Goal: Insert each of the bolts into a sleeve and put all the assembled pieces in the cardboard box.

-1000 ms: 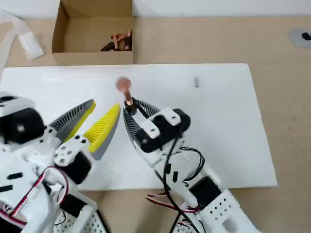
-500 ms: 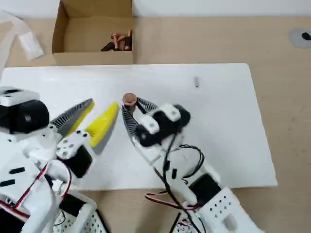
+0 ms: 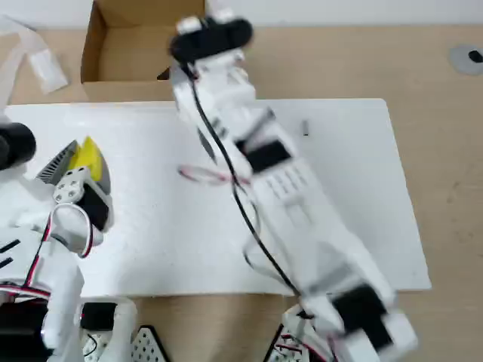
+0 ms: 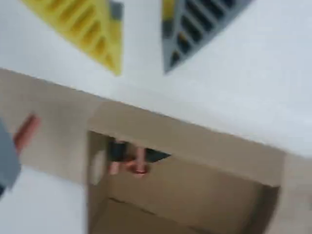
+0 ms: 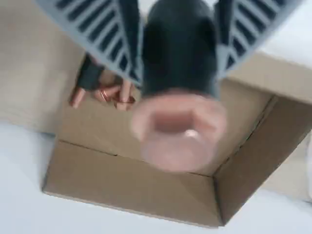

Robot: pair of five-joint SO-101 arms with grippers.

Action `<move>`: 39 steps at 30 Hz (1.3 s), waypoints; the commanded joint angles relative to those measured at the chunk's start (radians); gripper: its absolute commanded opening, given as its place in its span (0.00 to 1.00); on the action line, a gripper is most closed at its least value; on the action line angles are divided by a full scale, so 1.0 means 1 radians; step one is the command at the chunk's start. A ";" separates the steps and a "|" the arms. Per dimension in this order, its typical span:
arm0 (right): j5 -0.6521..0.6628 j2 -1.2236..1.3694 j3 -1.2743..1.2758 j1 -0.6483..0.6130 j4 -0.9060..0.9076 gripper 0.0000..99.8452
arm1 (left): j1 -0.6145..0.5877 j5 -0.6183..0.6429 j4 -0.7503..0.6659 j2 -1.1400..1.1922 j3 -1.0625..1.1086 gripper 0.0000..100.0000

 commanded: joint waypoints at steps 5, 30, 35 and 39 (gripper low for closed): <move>-0.003 0.576 -0.699 0.051 -0.034 0.01 | -0.058 -0.069 -0.005 0.005 0.038 0.06; 0.186 1.638 -1.905 0.094 0.221 0.21 | -0.049 -0.091 0.002 0.005 0.124 0.06; 0.170 1.481 -1.902 0.090 0.417 0.20 | -0.057 -0.091 0.002 0.005 0.127 0.06; 0.087 1.317 -1.903 0.073 0.634 0.16 | -0.055 -0.091 0.012 0.005 0.123 0.06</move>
